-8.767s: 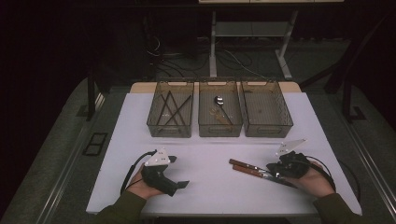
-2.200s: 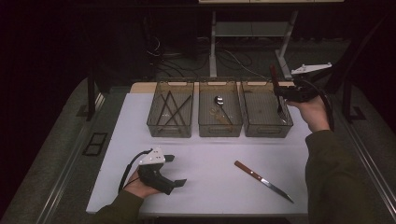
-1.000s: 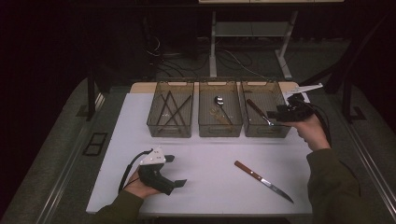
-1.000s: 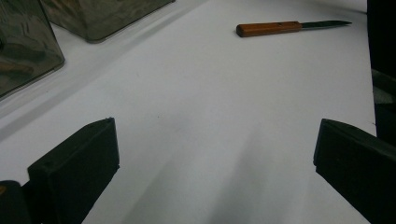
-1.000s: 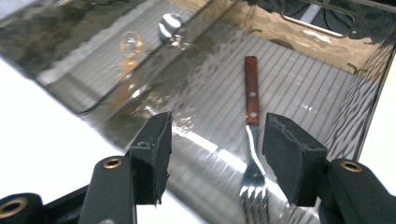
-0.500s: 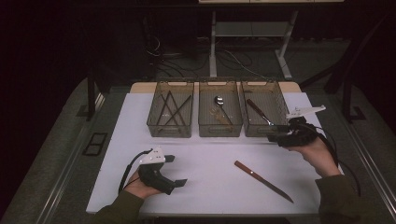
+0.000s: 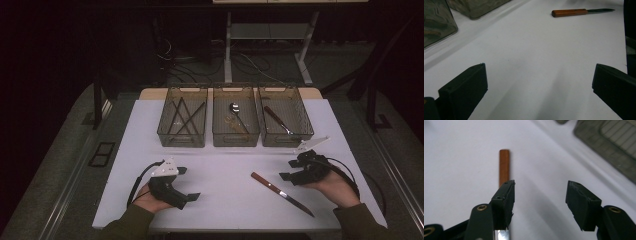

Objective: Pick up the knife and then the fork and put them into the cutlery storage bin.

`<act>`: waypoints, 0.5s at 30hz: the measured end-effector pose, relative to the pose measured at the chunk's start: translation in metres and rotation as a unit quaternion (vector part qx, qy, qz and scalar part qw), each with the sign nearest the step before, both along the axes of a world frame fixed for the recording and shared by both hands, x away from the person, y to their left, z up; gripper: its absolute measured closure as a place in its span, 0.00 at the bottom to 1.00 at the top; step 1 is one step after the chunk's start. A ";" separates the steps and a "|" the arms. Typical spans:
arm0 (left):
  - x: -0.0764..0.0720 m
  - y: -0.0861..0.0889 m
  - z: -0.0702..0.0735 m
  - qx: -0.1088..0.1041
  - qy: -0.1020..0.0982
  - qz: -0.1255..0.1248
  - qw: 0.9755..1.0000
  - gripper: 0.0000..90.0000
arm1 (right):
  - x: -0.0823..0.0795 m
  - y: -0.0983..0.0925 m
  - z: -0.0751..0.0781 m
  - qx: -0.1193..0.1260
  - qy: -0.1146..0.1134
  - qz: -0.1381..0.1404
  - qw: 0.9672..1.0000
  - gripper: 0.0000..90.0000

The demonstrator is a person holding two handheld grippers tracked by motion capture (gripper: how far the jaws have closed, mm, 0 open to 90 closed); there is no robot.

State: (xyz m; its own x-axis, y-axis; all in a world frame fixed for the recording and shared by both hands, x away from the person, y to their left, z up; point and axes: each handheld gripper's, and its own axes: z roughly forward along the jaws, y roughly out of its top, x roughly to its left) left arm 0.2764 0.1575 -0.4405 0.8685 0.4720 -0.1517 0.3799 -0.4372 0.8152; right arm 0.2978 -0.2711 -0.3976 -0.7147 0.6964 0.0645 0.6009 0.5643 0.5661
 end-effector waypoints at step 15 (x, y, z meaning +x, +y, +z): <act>0.000 -0.001 -0.001 0.001 0.004 -0.002 1.000 0.00 | -0.007 0.035 -0.019 -0.077 0.092 0.056 0.991 0.67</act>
